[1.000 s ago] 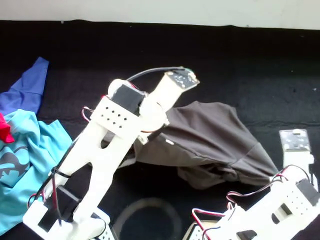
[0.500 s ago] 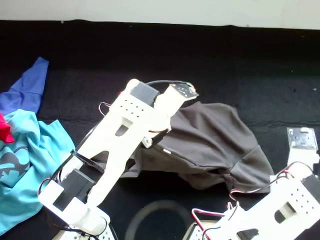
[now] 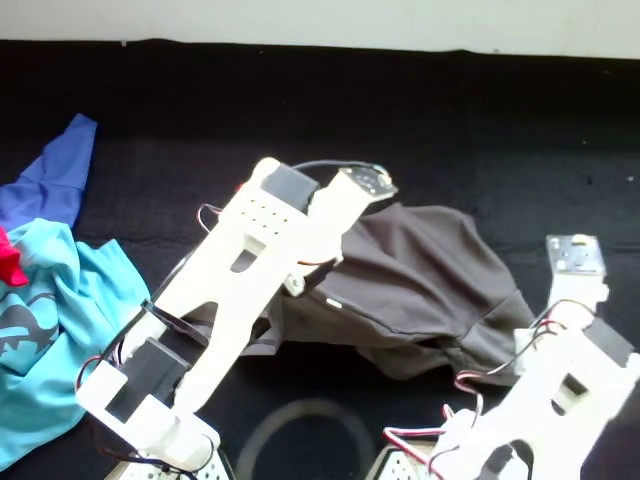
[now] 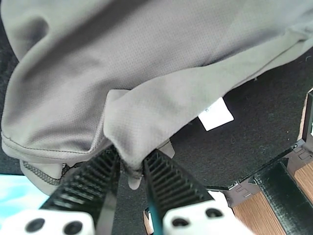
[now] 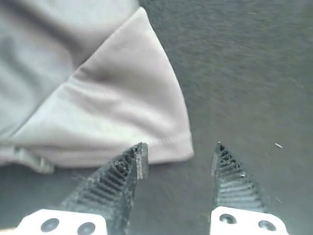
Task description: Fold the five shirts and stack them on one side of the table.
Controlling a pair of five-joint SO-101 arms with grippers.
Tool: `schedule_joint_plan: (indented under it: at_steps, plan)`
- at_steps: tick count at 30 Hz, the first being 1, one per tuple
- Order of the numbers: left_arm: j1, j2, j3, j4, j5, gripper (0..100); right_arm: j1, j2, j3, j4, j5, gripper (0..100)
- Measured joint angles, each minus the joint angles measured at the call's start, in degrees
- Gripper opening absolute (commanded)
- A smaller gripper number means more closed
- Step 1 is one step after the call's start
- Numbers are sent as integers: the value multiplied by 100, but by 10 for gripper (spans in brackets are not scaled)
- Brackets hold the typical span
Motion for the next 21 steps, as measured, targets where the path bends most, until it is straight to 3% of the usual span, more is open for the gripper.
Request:
schedule_joint_plan:
  at_steps: [9,11,14,21]
  plan:
    - [0,0,0,0,0,21,-62,1556,79,-967,-105,211]
    - [0,0,0,0,0,21,-62,1767,79,-1064,-105,166]
    - [0,0,0,0,0,21,-62,1802,70,-1108,-105,1]
    - [-70,9,44,0,0,20,-79,870,132,-1143,-123,6]
